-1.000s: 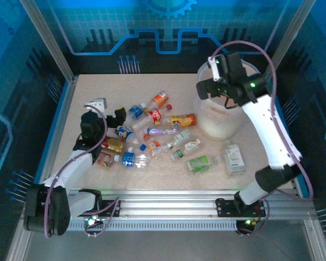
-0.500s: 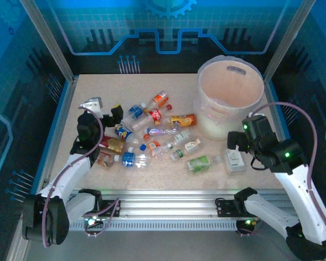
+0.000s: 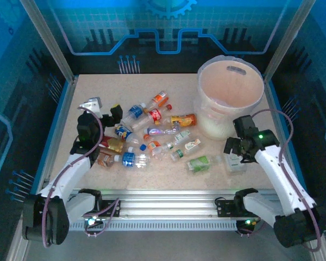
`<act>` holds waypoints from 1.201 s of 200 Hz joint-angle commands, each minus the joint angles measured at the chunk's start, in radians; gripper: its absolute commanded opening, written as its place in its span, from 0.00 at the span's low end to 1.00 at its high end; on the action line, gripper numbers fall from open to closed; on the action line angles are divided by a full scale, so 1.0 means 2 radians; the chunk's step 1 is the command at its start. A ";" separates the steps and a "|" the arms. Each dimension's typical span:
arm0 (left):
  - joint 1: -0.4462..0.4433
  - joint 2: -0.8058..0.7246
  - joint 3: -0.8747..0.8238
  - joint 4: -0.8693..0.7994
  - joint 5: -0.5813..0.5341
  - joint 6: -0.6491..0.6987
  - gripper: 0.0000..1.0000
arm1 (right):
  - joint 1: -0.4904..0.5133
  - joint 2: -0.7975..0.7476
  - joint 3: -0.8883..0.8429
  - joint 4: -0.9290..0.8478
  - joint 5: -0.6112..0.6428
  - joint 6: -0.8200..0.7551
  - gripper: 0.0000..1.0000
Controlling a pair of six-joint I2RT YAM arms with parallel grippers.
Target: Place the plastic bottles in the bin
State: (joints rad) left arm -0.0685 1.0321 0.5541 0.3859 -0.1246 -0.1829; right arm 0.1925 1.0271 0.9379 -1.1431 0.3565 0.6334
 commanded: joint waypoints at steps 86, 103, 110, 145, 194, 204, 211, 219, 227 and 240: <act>-0.003 0.008 0.014 0.006 -0.012 -0.005 0.99 | -0.048 0.052 -0.104 0.136 -0.053 0.005 1.00; -0.003 0.009 0.013 0.007 -0.011 -0.004 0.99 | -0.048 0.061 -0.105 0.145 -0.055 -0.003 1.00; -0.003 0.009 0.013 0.007 -0.011 -0.005 0.99 | -0.048 0.061 -0.107 0.149 -0.059 -0.005 1.00; -0.003 0.011 0.014 0.008 -0.013 -0.004 0.99 | -0.049 0.062 -0.114 0.167 -0.077 -0.019 1.00; -0.003 0.013 0.013 0.012 -0.011 -0.007 0.99 | -0.054 0.086 -0.118 0.156 -0.041 -0.001 1.00; -0.003 0.013 0.013 0.012 -0.011 -0.007 0.99 | -0.059 0.090 -0.118 0.156 -0.030 0.004 1.00; -0.003 0.014 0.013 0.012 -0.011 -0.007 0.99 | -0.066 0.091 -0.118 0.159 -0.029 0.006 1.00; -0.003 0.014 0.013 0.012 -0.010 -0.007 0.99 | -0.077 0.090 -0.119 0.167 -0.040 0.005 1.00; -0.003 0.014 0.013 0.012 -0.009 -0.007 0.99 | -0.086 0.086 -0.122 0.176 -0.047 0.005 1.00; -0.003 0.014 0.012 0.011 -0.008 -0.007 0.99 | -0.095 0.079 -0.122 0.187 -0.051 0.006 1.00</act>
State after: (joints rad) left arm -0.0685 1.0546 0.5541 0.3893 -0.1352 -0.1856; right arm 0.0490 1.1873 0.7189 -0.7971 0.2626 0.6220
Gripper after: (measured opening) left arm 0.990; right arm 0.996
